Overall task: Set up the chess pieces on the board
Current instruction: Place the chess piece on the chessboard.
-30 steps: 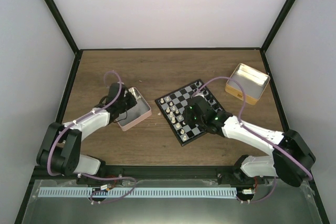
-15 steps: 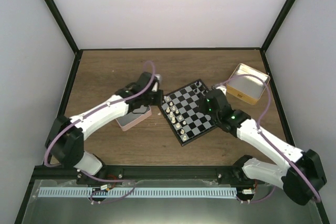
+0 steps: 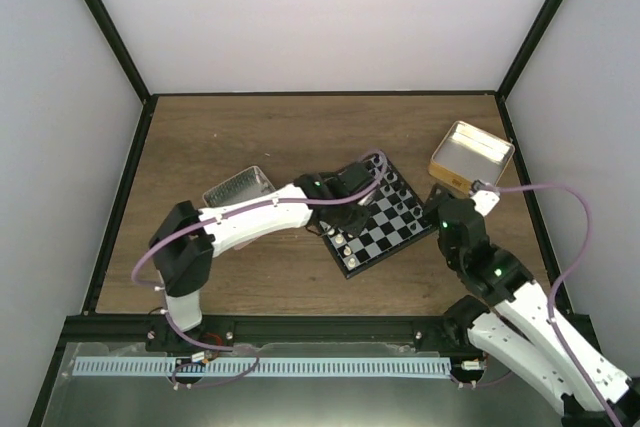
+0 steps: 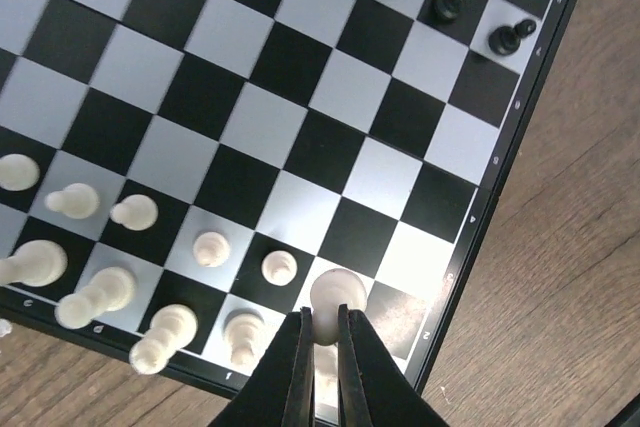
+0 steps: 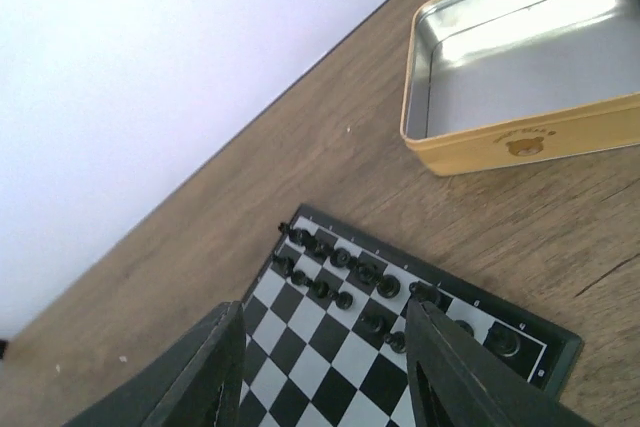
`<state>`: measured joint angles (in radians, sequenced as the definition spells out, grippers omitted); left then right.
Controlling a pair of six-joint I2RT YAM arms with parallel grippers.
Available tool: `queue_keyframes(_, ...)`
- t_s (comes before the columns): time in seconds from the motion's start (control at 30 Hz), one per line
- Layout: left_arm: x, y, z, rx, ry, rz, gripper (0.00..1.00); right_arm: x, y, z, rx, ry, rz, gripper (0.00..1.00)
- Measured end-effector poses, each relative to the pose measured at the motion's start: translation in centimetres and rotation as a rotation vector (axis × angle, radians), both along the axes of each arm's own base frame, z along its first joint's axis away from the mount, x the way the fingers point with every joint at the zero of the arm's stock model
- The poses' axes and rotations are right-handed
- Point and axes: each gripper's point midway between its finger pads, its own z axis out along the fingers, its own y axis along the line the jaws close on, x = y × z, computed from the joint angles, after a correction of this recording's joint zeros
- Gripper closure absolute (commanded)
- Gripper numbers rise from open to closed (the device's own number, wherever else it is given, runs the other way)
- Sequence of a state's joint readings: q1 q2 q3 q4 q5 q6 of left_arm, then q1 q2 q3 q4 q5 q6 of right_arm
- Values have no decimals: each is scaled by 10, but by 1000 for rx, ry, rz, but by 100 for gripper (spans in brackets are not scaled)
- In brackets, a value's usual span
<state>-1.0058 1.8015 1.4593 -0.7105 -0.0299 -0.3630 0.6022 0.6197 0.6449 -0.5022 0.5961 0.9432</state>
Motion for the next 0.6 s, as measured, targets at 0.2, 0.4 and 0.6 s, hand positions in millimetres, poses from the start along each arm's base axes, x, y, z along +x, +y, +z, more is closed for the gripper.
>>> queue_keyframes(0.2, -16, -18, -23, 118, 9, -59, 96, -20, -24, 2, 63, -83, -70, 54)
queue_keyframes(0.4, -26, -19, -52, 243, 3, -88, 96, -18, -24, -6, 44, -50, -83, 53)
queue_keyframes(0.6, -23, -10, -70, 316, -1, -79, 96, -17, -24, -10, 44, -36, -88, 52)
